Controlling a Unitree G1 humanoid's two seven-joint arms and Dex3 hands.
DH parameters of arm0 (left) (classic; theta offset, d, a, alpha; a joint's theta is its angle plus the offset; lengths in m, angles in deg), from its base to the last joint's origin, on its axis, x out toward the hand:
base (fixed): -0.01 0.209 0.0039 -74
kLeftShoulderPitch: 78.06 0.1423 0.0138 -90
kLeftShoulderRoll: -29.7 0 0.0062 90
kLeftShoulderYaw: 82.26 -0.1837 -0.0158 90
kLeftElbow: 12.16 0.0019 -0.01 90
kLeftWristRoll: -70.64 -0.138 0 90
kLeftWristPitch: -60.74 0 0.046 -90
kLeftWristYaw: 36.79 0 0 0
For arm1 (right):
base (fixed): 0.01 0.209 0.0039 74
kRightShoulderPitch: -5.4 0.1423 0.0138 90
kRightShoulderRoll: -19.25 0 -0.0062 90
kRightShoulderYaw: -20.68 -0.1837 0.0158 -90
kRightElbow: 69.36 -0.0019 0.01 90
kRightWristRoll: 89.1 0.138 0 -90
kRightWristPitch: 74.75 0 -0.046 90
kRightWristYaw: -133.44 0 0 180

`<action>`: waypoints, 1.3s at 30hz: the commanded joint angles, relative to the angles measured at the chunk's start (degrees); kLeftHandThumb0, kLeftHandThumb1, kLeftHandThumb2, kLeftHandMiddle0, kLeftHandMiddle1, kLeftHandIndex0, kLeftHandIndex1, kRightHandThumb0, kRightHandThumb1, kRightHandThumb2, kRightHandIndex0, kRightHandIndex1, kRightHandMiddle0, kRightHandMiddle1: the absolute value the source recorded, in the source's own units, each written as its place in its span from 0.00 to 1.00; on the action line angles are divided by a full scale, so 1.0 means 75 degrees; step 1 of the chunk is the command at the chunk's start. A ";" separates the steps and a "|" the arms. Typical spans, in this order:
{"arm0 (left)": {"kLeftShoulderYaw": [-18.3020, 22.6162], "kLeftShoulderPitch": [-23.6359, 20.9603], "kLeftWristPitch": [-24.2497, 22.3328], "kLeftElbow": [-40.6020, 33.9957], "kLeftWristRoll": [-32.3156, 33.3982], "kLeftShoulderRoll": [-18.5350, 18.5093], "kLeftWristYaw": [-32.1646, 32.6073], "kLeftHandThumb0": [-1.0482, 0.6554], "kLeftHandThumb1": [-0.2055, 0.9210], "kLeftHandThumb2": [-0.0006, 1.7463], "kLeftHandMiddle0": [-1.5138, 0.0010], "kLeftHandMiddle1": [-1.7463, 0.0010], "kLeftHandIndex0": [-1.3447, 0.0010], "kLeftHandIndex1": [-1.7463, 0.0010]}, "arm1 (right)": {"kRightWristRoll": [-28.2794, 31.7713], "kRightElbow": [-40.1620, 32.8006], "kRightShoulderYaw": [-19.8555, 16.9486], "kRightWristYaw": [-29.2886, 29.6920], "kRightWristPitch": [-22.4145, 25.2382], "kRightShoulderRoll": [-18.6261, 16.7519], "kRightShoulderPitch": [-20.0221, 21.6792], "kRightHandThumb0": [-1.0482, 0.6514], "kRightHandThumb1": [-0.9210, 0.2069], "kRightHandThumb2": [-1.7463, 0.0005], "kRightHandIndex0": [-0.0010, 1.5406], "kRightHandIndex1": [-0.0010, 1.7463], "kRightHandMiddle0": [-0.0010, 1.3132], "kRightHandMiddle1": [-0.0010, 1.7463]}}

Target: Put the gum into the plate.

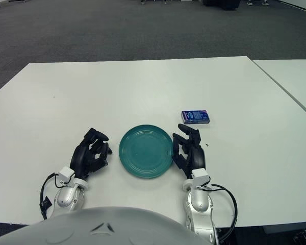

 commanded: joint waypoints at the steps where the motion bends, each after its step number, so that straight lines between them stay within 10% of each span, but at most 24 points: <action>1: -0.0001 0.0095 -0.0208 0.0210 0.0051 -0.0029 -0.0019 0.38 0.72 0.54 0.59 0.00 0.71 0.00 | 0.0009 0.0277 -0.0086 -0.0021 0.0454 0.0081 -0.0207 0.28 0.00 0.61 0.26 0.33 0.00 0.56; 27: -0.0018 0.0025 -0.0281 0.0255 0.0042 -0.0006 0.0014 0.38 0.72 0.54 0.61 0.00 0.71 0.00 | 0.0027 -0.0296 -0.0506 -0.0115 0.0881 0.0390 0.0216 0.29 0.00 0.62 0.25 0.33 0.00 0.56; 36: -0.0044 -0.0034 -0.0169 0.0316 -0.0110 0.0033 0.0118 0.38 0.72 0.55 0.61 0.00 0.71 0.00 | -0.1425 -0.0480 -0.1279 0.0152 0.0245 0.1739 0.1094 0.22 0.00 0.62 0.23 0.33 0.00 0.57; 39: -0.0056 -0.0034 -0.0193 0.0306 -0.0115 0.0043 0.0133 0.38 0.72 0.55 0.61 0.00 0.71 0.00 | -0.3088 -0.0491 -0.1557 0.0692 0.0006 0.2825 0.1569 0.19 0.00 0.62 0.22 0.32 0.00 0.58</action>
